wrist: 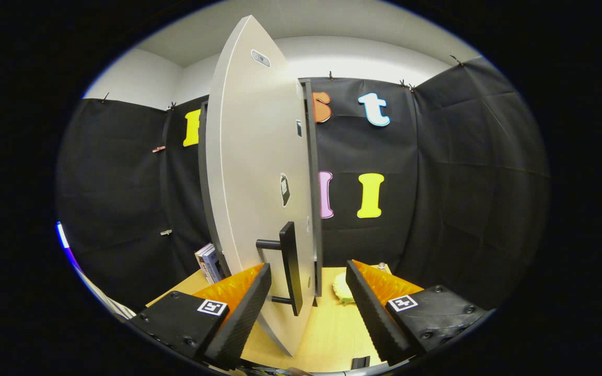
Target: Open the shoe cabinet door, grab the shoes and put them into the shoe cabinet, then close the shoe cabinet door.
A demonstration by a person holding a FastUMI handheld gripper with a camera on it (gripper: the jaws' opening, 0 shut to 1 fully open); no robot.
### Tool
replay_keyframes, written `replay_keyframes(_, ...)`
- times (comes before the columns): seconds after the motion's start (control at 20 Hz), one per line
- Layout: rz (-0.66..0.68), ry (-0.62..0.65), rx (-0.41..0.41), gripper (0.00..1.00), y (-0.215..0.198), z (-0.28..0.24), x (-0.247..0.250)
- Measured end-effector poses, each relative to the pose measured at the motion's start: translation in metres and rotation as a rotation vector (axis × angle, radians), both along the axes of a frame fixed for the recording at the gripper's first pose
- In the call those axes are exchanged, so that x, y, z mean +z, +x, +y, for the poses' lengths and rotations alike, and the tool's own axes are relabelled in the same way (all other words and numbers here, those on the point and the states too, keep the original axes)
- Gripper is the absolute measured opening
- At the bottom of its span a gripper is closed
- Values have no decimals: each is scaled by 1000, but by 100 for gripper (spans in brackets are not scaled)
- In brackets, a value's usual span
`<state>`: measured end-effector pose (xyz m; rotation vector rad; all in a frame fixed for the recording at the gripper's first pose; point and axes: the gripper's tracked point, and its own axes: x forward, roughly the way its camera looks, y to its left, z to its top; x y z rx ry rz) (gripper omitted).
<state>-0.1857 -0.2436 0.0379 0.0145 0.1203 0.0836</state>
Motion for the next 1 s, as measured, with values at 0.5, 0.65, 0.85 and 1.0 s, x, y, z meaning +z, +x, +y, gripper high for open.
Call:
replay_keyframes(0.5,7,21,11,96,44,114,-8)
replay_keyframes(0.65,0,25,13,96,64,147,-11)
replay_keyframes(0.85,12,22,43,96,83,195,-22)
replay_keyframes(1.0,-1,17,56,96,95,219,-22)
